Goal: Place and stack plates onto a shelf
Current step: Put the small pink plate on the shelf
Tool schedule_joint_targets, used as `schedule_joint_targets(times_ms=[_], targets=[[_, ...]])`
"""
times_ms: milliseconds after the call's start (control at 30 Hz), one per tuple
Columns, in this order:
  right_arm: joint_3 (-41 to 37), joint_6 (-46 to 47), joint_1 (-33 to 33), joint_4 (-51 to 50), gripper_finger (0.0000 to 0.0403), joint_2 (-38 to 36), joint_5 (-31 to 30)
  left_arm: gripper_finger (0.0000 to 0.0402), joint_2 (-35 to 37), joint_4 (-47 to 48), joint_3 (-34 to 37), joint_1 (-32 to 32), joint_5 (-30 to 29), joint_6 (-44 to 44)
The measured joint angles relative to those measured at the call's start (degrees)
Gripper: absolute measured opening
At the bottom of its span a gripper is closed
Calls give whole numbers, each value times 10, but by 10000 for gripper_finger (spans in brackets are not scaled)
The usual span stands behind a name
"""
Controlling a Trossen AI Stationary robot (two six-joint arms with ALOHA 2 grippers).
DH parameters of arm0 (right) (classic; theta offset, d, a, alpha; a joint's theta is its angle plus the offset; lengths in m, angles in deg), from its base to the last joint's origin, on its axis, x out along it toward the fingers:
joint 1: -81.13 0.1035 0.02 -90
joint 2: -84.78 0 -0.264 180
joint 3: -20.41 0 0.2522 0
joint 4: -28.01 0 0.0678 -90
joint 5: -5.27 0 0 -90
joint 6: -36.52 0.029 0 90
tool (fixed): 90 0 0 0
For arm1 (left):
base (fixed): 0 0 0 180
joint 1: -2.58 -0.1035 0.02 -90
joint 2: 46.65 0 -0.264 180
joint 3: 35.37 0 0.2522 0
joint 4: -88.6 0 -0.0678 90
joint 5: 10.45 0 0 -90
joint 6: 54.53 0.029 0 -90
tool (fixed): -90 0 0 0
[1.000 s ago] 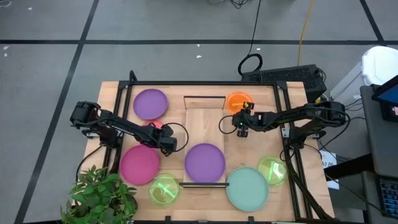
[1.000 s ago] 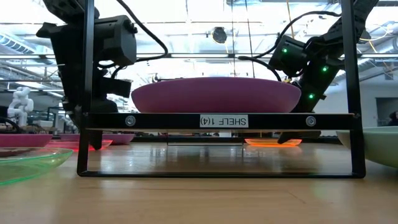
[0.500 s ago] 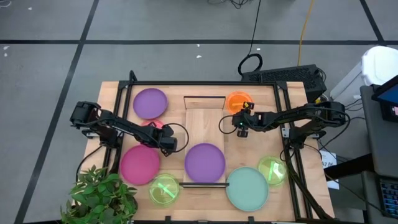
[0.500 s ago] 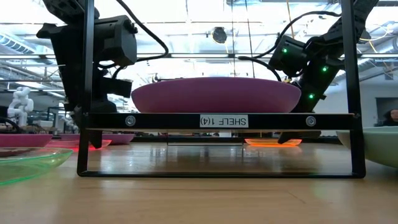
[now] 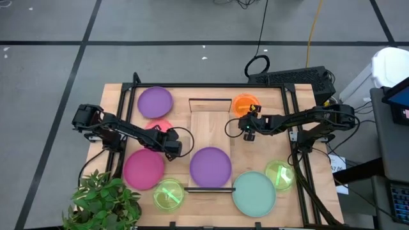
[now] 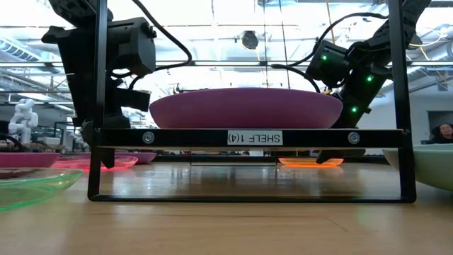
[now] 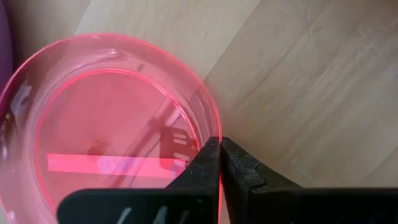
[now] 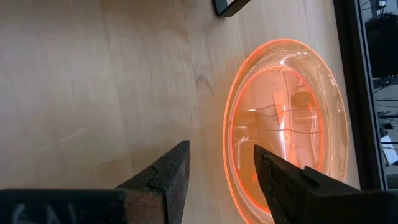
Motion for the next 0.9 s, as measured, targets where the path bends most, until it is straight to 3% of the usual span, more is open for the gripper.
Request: schedule_joint_targets(times_ms=[200,533,900], targets=[[0,0,0,0,160,0,0,7,0,0,0,0,12,0],[0,-2,0,0,160,0,0,6,0,17,-26,10,80,31],[0,-1,0,0,160,0,0,6,0,104,-89,52,39,150]])
